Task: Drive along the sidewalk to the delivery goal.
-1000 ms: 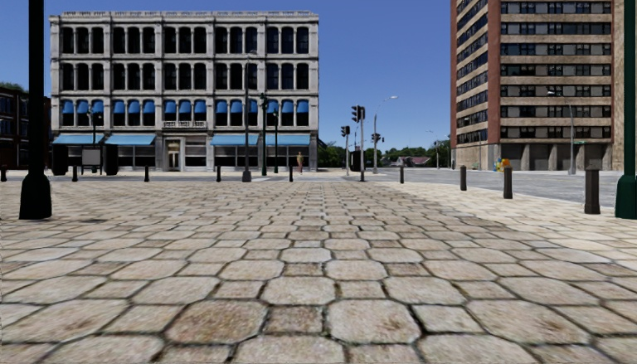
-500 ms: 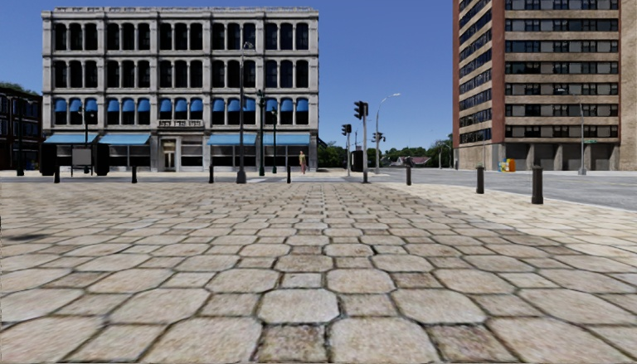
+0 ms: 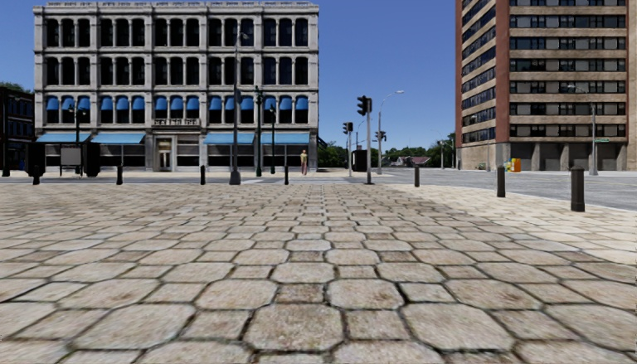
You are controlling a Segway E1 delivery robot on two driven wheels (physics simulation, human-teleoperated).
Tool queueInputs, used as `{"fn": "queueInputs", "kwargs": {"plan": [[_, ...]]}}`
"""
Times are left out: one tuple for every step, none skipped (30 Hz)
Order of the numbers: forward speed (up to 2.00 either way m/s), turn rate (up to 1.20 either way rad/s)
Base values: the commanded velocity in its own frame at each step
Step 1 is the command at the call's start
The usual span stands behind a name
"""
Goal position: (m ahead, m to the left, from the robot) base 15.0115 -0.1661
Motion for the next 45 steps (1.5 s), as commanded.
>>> {"fn": "queueInputs", "kwargs": {"plan": [[2.00, -0.11], [2.00, -0.11], [2.00, -0.11], [2.00, -0.05], [2.00, 0.00], [2.00, 0.00], [2.00, 0.00], [2.00, 0.00], [2.00, 0.00], [2.00, 0.00], [2.00, 0.00], [2.00, 0.00], [2.00, 0.00], [2.00, 0.00], [2.00, 0.00], [2.00, 0.00], [2.00, 0.00], [2.00, 0.00], [2.00, 0.00], [2.00, 0.00], [2.00, 0.00], [2.00, 0.00], [2.00, 0.00], [2.00, 0.00], [2.00, 0.00], [2.00, 0.00], [2.00, 0.00], [2.00, 0.00], [2.00, 0.00], [2.00, 0.00], [2.00, 0.00], [2.00, 0.00], [2.00, 0.00], [2.00, 0.00], [2.00, 0.00], [2.00, 0.00], [2.00, 0.00], [2.00, 0.00], [2.00, 0.00], [2.00, 0.00], [2.00, 0.00], [2.00, 0.00], [2.00, 0.00], [2.00, 0.00], [2.00, 0.00]]}}
